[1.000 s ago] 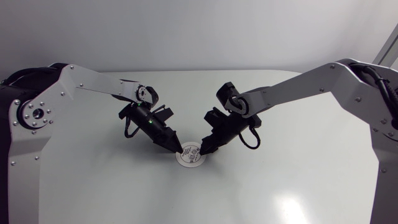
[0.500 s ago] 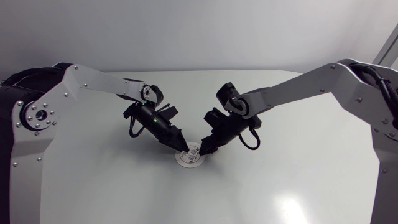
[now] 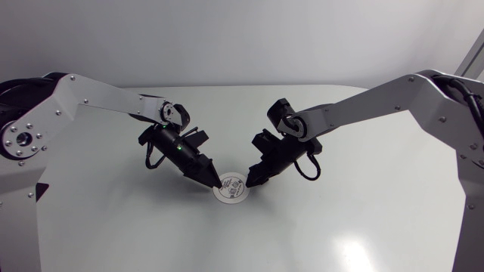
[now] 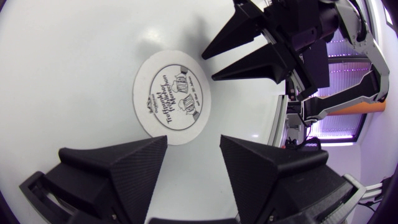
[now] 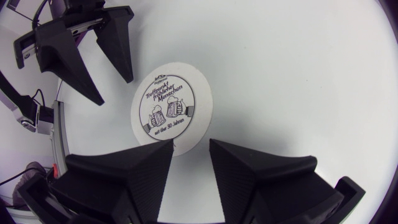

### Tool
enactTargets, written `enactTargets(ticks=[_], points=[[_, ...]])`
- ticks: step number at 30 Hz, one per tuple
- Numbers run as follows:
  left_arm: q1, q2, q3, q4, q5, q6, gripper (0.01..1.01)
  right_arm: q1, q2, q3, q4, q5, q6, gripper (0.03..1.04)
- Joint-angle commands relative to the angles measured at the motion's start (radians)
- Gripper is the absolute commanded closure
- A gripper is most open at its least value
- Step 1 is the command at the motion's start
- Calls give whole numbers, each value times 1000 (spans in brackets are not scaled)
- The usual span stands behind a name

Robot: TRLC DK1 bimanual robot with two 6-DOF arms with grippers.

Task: Turn the coaster over.

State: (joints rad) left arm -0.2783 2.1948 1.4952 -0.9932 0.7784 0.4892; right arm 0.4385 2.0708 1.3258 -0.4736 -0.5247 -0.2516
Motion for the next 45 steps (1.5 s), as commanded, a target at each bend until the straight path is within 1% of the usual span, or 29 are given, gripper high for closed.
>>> enactTargets(ticks=[1,4,6,7,12,14,19,22,28,32,37,45], points=[[-32,-21,-23,2,9,19,423,6,-25,7,-28,-6,-15,611],[-50,-12,-16,30,12,-5,423,11,-29,16,-31,-1,-14,759],[-59,14,-3,38,12,-12,425,12,-17,35,-39,-1,-15,964],[-64,26,0,44,12,-20,425,14,-11,46,-45,-1,-15,985],[-76,51,-6,73,9,-32,462,25,14,78,-51,-1,-15,1002],[-73,63,-3,80,4,-41,559,23,32,93,-53,-1,-18,1008],[-73,82,-12,88,-2,-44,734,11,75,112,-66,-23,-26,1013],[-73,86,-10,90,-5,-46,793,-1,104,113,-74,-40,-34,1013],[-71,94,0,96,-16,-51,792,-1,121,87,-72,-49,-48,1013],[-62,117,27,99,-36,-58,792,2,100,32,-60,-49,-57,1013],[-39,164,99,97,-67,-66,792,5,60,-27,-48,-49,-58,1013],[-22,233,211,85,-94,-84,792,31,8,-77,-49,-49,-55,1013]])
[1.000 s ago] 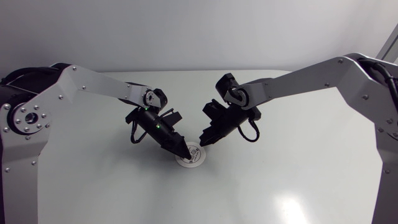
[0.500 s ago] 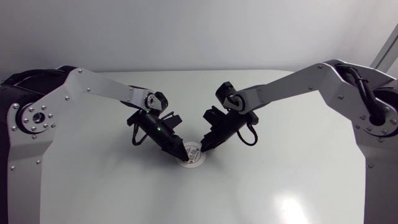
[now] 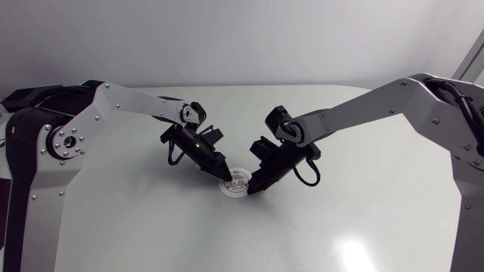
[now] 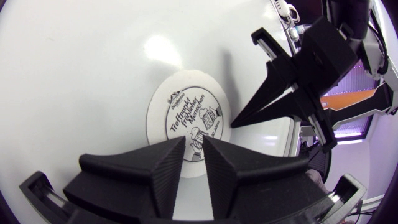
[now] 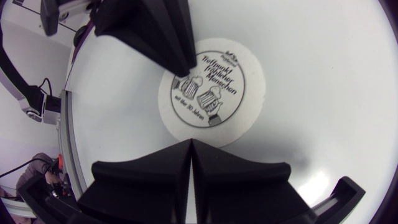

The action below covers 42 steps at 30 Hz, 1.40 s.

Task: Turn the coaster over.

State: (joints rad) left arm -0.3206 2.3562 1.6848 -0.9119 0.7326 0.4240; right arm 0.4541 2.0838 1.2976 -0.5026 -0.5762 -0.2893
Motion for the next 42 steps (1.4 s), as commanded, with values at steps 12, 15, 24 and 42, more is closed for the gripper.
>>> enactTargets(ticks=[12,15,24,42], points=[[55,-94,-45,-45,-9,4,780,8,-25,26,-37,12,-13,1013],[66,-115,-56,-56,4,13,780,8,-7,83,-63,12,-13,1013],[86,-95,-82,-54,8,25,723,-5,67,149,-74,15,-22,1013],[91,-5,-73,-44,2,27,400,-26,144,163,-70,16,-48,1013]])
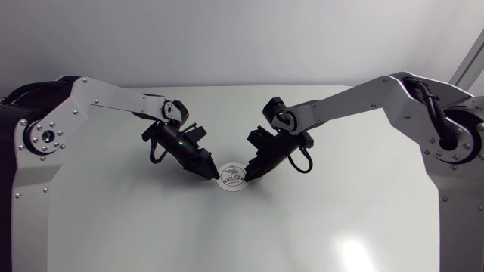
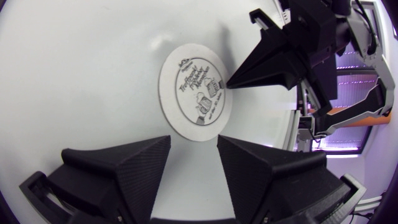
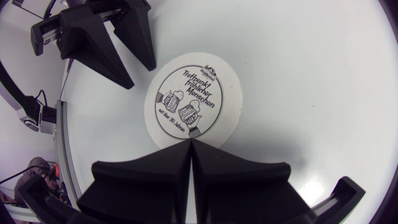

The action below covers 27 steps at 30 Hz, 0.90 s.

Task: Turn the coaster over.

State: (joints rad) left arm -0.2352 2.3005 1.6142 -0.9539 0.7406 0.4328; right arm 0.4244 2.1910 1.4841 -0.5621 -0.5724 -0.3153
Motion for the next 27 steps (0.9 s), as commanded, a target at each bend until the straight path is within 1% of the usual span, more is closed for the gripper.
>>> enactTargets(ticks=[1,9,14,19,23,24,25,27], points=[[4,60,6,-2,-7,14,389,5,35,-27,-10,13,-22,1013],[-19,111,49,9,-12,-11,375,17,16,-45,-9,13,-22,1013],[-32,122,53,14,-10,-23,375,24,6,-59,-5,11,-21,1013],[-23,139,67,23,16,-51,375,27,6,-70,2,11,-21,1013],[-4,151,84,23,23,-109,372,30,6,-77,10,11,-19,1013],[-1,142,81,23,23,-126,330,30,4,-77,10,11,-19,1013],[-1,129,76,23,22,-134,308,30,3,-77,10,11,-19,1013],[0,102,67,41,-20,-174,303,30,3,-77,10,11,-19,1013]])
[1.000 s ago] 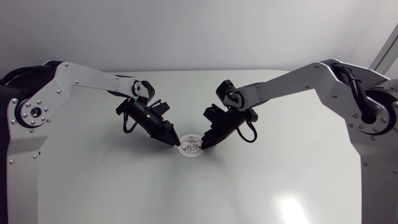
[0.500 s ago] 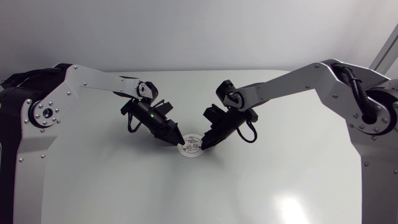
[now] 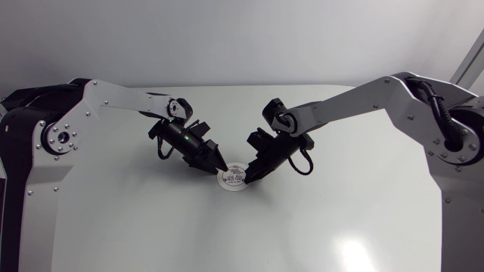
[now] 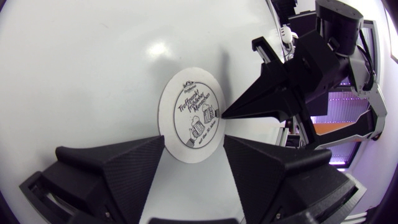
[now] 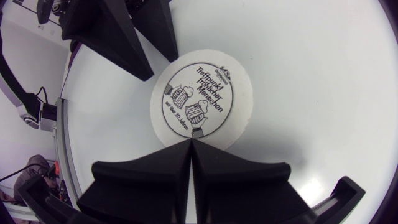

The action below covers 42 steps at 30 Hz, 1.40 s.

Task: Turn the coaster over.

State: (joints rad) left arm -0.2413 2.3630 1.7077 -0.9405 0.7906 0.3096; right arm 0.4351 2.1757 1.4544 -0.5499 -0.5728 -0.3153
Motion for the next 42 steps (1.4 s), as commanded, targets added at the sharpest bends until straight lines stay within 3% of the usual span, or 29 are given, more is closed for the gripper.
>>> enactTargets(ticks=[1,10,24,37,42], points=[[5,25,-36,48,-94,-75,303,19,18,-48,-2,11,-19,1013],[-44,-56,-82,115,-234,-195,303,17,12,-51,-1,11,-21,1013],[-116,-97,-114,97,-255,-247,305,17,3,-63,4,10,-21,1013],[-81,-93,-105,97,-97,-233,308,25,1,-78,11,11,-18,1013],[-75,-113,-105,97,-28,-222,354,28,-4,-78,8,13,-16,1013]])
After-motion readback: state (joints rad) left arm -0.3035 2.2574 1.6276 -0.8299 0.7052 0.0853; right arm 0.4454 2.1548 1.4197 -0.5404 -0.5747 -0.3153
